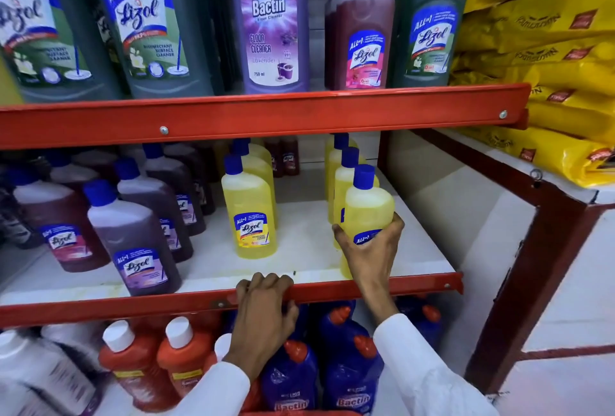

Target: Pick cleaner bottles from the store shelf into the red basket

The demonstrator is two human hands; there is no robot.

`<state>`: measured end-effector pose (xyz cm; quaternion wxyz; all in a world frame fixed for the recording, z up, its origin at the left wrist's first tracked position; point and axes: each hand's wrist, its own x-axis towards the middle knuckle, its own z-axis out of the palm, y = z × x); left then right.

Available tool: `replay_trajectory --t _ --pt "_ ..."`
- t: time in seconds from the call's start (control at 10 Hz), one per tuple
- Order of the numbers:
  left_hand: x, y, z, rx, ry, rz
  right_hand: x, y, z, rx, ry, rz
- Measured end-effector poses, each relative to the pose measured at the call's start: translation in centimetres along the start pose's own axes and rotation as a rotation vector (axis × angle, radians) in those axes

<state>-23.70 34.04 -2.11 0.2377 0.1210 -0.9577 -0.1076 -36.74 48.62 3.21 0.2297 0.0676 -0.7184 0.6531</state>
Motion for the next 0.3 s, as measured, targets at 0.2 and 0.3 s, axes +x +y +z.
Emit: replay_trajectory --t 0.2,0.3 --pt "0.0 0.2 -0.2 0.011 -0.01 -0.006 -0.1 -0.5 0.2 -0.067 -0.017 0.025" --pt "0.0 0.5 -0.8 -0.007 -0.022 0.001 -0.4 -1.2 -0.4 -0.078 -0.053 0.047"
